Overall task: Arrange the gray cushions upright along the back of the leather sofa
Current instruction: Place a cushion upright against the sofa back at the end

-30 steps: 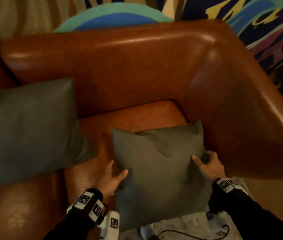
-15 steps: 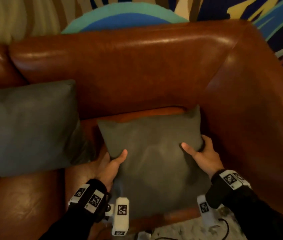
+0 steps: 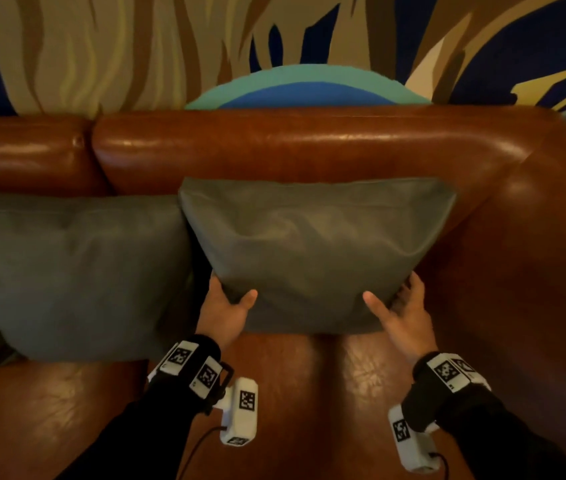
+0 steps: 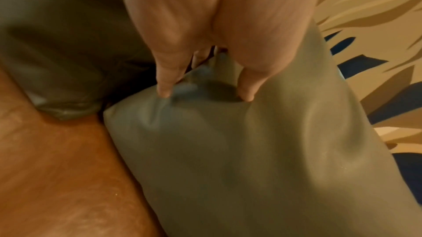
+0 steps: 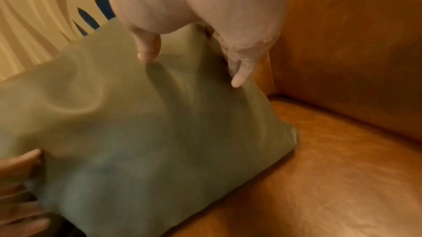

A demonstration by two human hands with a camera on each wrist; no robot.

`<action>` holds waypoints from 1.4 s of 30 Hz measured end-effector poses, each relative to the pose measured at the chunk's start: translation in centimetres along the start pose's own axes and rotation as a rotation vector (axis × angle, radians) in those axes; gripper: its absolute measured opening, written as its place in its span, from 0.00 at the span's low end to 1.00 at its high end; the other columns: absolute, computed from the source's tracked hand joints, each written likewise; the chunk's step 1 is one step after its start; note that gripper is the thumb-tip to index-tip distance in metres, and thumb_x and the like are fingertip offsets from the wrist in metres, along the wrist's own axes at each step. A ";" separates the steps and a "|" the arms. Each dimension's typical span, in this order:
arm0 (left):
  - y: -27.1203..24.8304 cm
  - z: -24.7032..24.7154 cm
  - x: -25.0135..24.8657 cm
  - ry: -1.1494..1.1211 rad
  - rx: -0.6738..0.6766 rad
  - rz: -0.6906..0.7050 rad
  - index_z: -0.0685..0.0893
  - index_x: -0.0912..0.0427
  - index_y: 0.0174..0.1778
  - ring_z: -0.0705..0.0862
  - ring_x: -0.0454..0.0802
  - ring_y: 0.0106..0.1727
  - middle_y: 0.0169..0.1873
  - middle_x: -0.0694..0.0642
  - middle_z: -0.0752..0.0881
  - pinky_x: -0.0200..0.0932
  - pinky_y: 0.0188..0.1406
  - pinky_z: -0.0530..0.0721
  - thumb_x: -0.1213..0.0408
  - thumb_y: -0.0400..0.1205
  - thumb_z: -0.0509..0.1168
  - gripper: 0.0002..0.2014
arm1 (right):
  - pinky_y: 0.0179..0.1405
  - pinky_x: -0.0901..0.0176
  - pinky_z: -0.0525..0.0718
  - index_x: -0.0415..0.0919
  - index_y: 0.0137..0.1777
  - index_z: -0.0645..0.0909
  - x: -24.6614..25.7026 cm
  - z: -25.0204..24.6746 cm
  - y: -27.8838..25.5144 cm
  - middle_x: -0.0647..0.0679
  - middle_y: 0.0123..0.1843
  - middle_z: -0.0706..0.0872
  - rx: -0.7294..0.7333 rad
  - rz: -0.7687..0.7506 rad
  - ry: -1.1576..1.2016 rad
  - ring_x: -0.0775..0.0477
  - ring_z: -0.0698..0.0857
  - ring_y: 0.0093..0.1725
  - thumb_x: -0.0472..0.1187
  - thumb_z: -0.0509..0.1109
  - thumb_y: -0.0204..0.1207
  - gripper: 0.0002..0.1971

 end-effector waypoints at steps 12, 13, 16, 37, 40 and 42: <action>-1.0 -0.2 -0.6 0.169 -0.066 -0.069 0.64 0.52 0.85 0.78 0.65 0.76 0.76 0.60 0.81 0.54 0.72 0.75 0.50 0.84 0.65 0.34 | 0.69 0.55 0.79 0.54 0.90 0.61 0.8 -1.1 1.0 0.54 0.72 0.80 0.001 -0.026 -0.107 0.49 0.83 0.72 0.50 0.81 0.74 0.47; -1.1 -0.3 -0.6 0.172 -0.060 -0.076 0.62 0.50 0.86 0.77 0.65 0.77 0.76 0.59 0.80 0.54 0.72 0.75 0.49 0.83 0.65 0.35 | 0.67 0.57 0.78 0.52 0.90 0.61 0.8 -1.3 0.8 0.55 0.69 0.79 -0.005 -0.026 -0.107 0.51 0.82 0.70 0.45 0.80 0.77 0.44; -1.4 -1.3 0.4 0.170 -0.030 -0.128 0.60 0.52 0.87 0.77 0.62 0.78 0.78 0.57 0.79 0.54 0.75 0.75 0.48 0.81 0.68 0.39 | 0.64 0.54 0.80 0.46 0.85 0.69 -0.1 -2.2 -0.2 0.54 0.65 0.81 -0.112 -0.051 -0.189 0.46 0.85 0.67 0.42 0.78 0.78 0.36; -1.1 -45.5 18.8 0.150 -0.308 -0.342 0.88 0.60 0.63 0.89 0.65 0.59 0.58 0.64 0.91 0.53 0.65 0.84 0.57 0.81 0.70 0.16 | 0.71 0.52 0.82 0.64 0.56 0.82 3.5 44.0 -18.8 0.54 0.56 0.94 0.762 -0.070 -0.593 0.53 0.90 0.61 0.55 0.76 0.76 0.10; 0.9 -55.3 20.5 0.120 -0.417 -0.321 0.78 0.60 0.74 0.83 0.65 0.70 0.71 0.62 0.84 0.53 0.70 0.79 0.53 0.81 0.70 0.27 | 0.66 0.55 0.86 0.61 0.62 0.79 5.6 54.0 -20.8 0.50 0.61 0.92 0.755 -0.067 -0.516 0.52 0.90 0.62 0.51 0.78 0.77 0.17; 2.5 -61.2 21.4 0.078 -0.461 -0.302 0.71 0.61 0.80 0.77 0.64 0.77 0.78 0.63 0.78 0.52 0.73 0.74 0.52 0.81 0.70 0.33 | 0.68 0.52 0.86 0.54 0.73 0.77 6.9 59.9 -21.5 0.46 0.65 0.89 0.710 -0.050 -0.463 0.48 0.90 0.64 0.49 0.80 0.76 0.27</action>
Point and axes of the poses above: each hand's wrist, its own y-axis towards the middle knuckle, its own z-axis out of the palm, x = y × z, the point moved 7 cm from there along y, towards the middle knuckle
